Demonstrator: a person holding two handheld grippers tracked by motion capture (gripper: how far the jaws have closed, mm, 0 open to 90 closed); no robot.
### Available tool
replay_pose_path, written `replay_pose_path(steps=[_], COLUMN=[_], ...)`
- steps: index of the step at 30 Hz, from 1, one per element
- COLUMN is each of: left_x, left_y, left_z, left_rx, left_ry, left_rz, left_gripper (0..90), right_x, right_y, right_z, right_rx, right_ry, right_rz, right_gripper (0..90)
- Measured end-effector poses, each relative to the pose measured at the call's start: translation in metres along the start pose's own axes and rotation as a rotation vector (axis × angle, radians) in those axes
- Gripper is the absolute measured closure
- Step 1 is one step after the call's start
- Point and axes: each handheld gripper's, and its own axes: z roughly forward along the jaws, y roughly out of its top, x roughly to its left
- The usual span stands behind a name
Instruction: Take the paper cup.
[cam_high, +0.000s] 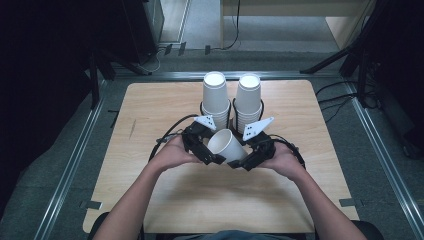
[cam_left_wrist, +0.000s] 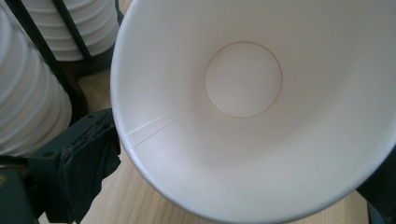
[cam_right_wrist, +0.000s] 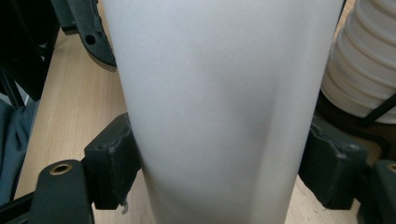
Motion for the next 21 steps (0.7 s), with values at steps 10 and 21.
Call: replay_pose_path(steps=[10, 21], left_x=[0.0, 0.003], left_y=[0.0, 0.003], left_z=[0.005, 0.011], left_rx=[-0.049, -0.041], left_ry=[-0.022, -0.071], left_rz=[-0.061, -0.131], left_gripper=[0.0, 7.5], right_x=[0.0, 0.0], right_y=[-0.001, -0.002], right_z=[0.004, 0.005], right_rx=[-0.013, -0.002], right_ry=[0.007, 0.009], right_rz=[0.008, 0.005], right_gripper=[21.5, 21.4])
